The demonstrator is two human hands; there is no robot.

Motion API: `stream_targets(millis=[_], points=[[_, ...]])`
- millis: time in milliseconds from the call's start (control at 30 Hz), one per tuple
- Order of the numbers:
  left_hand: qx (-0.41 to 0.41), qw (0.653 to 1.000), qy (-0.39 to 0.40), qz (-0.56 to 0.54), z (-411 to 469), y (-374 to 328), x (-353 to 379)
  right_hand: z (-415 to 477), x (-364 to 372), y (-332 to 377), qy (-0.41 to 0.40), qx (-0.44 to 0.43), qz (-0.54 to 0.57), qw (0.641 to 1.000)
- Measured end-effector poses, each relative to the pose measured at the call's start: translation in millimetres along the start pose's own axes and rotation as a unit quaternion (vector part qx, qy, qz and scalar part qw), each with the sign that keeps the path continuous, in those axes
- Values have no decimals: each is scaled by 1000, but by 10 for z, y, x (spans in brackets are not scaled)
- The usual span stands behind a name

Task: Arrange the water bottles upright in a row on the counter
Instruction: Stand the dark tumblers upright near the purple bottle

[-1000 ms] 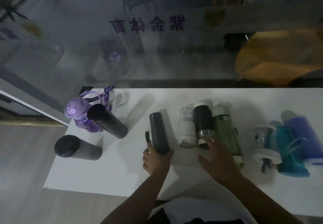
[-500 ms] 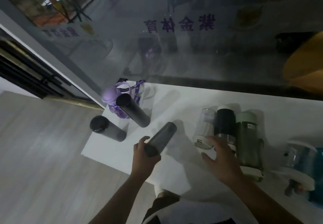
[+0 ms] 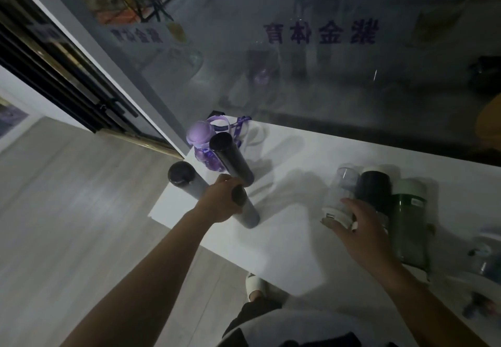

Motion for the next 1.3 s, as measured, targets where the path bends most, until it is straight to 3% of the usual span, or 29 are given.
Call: stream_targets(millis=[200,300,400,500,567,700,833,1000,1167,1300], points=[[0,1000,27,13,-48,11,23,-182,-60,-58,-7,1,-2,1000],[-39,997,33,60,-101,-80,-82,-215,-123,-89,-6,-5,15,1000],[-28,993,-41,103,-174,-430,-214,-273,-241,-118,-27,1,5,1000],[97,987,-125,-4,-185,-938,-51,-380,-370,-169,-37,-3,-25,999],[138,978,-127,-94,-142,-1235,265,-479,-436,-266,-31,-5,-46,998],[86,974,-51,-204,65,-1563,1078,-743,-600,-460,-44,52,-47,997],[-15,908,47,-416,335,-1632,1640,-996,-728,-633,-52,100,-47,993],[-38,878,19,-476,478,-1728,1845,-1173,-827,-737,-52,96,-77,991],[-49,887,-7,-459,513,-1655,1780,-1193,-792,-747,-33,87,-72,993],[-17,933,-42,-358,491,-1451,1458,-1101,-752,-650,-38,69,-44,996]])
Point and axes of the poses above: each hand's wrist, its own z-axis towards the middle knuckle, its own x-axis out of the palm, y = z × x, the point moved 3 cm from there along z, towards the middle knuckle, and after that the axes turned 7 degrees about y, right-handed, at the moved point
